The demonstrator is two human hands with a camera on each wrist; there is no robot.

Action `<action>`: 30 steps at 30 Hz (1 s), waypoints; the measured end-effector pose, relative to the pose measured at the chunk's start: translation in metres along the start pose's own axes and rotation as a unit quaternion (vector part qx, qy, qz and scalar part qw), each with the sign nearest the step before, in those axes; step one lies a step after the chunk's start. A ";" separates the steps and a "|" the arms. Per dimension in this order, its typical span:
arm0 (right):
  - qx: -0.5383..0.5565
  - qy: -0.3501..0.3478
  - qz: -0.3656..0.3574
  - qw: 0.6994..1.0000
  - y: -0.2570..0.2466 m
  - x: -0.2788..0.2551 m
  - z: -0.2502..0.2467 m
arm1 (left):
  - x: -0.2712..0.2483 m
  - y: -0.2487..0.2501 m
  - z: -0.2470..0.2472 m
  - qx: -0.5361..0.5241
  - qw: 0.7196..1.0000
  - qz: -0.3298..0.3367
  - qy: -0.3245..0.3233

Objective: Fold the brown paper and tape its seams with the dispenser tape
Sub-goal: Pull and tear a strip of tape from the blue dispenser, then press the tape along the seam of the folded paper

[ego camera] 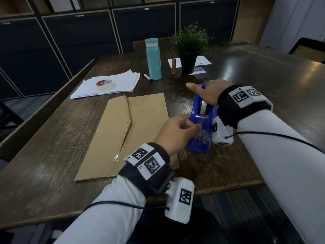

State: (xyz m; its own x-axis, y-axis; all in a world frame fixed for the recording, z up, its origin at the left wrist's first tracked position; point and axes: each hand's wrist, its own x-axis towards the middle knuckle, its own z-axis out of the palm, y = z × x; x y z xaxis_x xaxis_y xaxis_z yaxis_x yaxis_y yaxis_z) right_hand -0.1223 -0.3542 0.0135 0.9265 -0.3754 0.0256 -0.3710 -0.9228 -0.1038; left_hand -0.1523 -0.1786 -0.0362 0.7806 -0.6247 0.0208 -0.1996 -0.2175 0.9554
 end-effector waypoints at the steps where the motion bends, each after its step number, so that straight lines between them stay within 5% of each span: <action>1: -0.001 -0.001 0.000 1.000 0.000 0.000 0.000 | 0.000 0.000 -0.001 0.010 1.000 -0.001 -0.005; 9: 0.011 -0.009 0.005 1.000 -0.002 -0.007 -0.005 | -0.002 0.001 -0.024 0.027 0.998 0.023 -0.059; 17: 0.078 -0.030 0.018 0.996 -0.005 -0.015 -0.019 | -0.033 -0.001 -0.082 0.057 0.993 0.089 0.043; 23: 0.074 0.068 -0.101 0.990 -0.032 -0.051 -0.045 | -0.046 -0.011 -0.107 0.040 0.990 0.098 0.092; 30: 0.173 0.056 -0.232 0.956 -0.080 -0.078 -0.037 | -0.057 -0.015 -0.119 0.027 0.988 0.095 0.121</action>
State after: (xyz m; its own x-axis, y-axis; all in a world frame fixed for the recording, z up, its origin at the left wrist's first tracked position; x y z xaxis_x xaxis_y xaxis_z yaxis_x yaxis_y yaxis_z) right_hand -0.1669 -0.2542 0.0568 0.9667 0.0430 0.2524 0.1393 -0.9154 -0.3778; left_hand -0.1230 -0.0504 -0.0165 0.8437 -0.4619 0.2735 -0.3819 -0.1585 0.9105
